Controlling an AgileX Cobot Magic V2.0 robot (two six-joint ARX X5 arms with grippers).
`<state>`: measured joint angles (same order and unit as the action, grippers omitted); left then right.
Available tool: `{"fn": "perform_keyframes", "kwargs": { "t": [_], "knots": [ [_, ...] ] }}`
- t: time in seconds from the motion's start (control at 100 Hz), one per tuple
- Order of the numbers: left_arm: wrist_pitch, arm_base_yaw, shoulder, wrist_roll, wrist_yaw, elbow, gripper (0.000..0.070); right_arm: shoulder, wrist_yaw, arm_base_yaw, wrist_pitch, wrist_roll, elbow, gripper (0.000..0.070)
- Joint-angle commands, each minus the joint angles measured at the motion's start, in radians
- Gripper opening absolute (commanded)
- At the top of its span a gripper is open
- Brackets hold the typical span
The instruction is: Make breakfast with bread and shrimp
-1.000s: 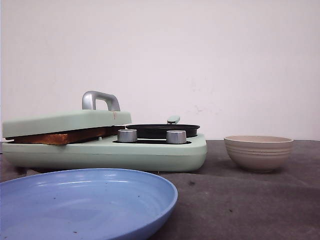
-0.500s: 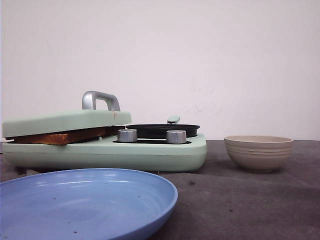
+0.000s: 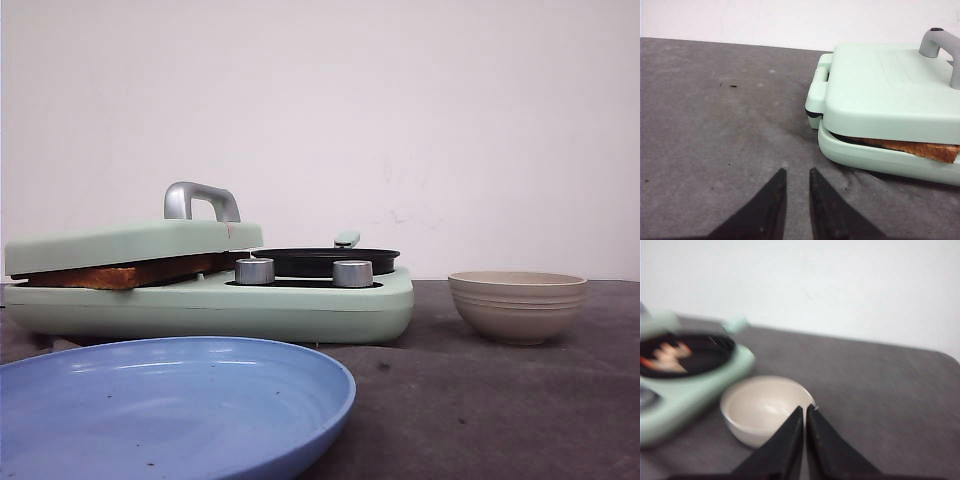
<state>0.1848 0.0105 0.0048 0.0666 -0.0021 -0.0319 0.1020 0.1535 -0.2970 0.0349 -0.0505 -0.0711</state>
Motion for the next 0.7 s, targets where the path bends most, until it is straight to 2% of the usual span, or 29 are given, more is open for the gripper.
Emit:
{"fn": "perform_keyframes", "kwargs": {
  "t": [0.0, 0.06, 0.17, 0.44, 0.56, 0.69],
  "knots": [
    [0.003, -0.001, 0.000, 0.002, 0.001, 0.018, 0.0000, -0.001, 0.003, 0.039, -0.009, -0.037, 0.031, 0.0000],
    [0.003, -0.001, 0.000, 0.002, 0.001, 0.018, 0.0000, -0.005, -0.001, 0.068, -0.011, -0.036, 0.058, 0.0000],
    [0.003, -0.001, 0.000, 0.002, 0.001, 0.018, 0.0000, -0.043, -0.006, 0.104, 0.149, -0.017, 0.060, 0.0000],
    [0.003, -0.001, 0.000, 0.002, 0.001, 0.018, 0.0000, -0.098, -0.030, 0.147, 0.146, 0.010, 0.060, 0.0000],
    [0.003, -0.001, 0.000, 0.002, 0.001, 0.018, 0.0000, -0.098, -0.083, 0.146, 0.127, 0.011, 0.060, 0.0000],
    [0.003, -0.001, 0.000, 0.002, 0.002, 0.018, 0.0000, -0.098, -0.082, 0.146, 0.120, 0.010, 0.060, 0.0000]
  ]
}}
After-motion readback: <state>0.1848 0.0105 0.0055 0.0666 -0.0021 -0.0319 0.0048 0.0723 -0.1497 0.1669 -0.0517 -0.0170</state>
